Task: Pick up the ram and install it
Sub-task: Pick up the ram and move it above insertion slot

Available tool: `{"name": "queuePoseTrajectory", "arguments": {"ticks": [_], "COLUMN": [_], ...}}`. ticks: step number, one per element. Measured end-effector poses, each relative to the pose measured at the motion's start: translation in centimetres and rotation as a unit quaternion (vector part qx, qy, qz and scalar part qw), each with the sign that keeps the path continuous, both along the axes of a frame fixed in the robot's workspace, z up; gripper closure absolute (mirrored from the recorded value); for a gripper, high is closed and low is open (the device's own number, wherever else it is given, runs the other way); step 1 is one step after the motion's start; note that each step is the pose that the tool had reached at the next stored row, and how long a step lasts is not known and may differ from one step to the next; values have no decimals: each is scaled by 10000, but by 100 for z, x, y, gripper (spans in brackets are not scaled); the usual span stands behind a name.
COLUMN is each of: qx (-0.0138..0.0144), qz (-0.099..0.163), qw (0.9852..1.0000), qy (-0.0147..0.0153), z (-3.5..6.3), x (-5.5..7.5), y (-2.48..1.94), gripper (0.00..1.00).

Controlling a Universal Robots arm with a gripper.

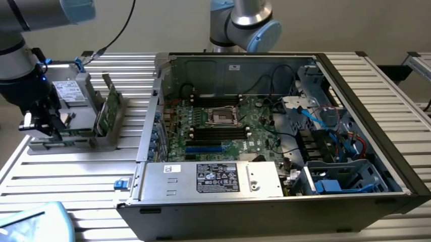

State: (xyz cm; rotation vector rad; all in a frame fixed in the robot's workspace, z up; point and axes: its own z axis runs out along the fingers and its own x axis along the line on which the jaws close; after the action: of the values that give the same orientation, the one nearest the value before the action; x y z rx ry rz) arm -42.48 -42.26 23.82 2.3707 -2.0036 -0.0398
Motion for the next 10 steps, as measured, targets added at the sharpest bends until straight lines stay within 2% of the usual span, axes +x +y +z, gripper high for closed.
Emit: {"name": "queuePoseTrajectory", "arguments": {"ticks": [10], "qx": [7], "qz": [-10], "qw": [10000], "qy": [1], "z": [-182], "x": [17], "y": [0], "gripper": [57]}}
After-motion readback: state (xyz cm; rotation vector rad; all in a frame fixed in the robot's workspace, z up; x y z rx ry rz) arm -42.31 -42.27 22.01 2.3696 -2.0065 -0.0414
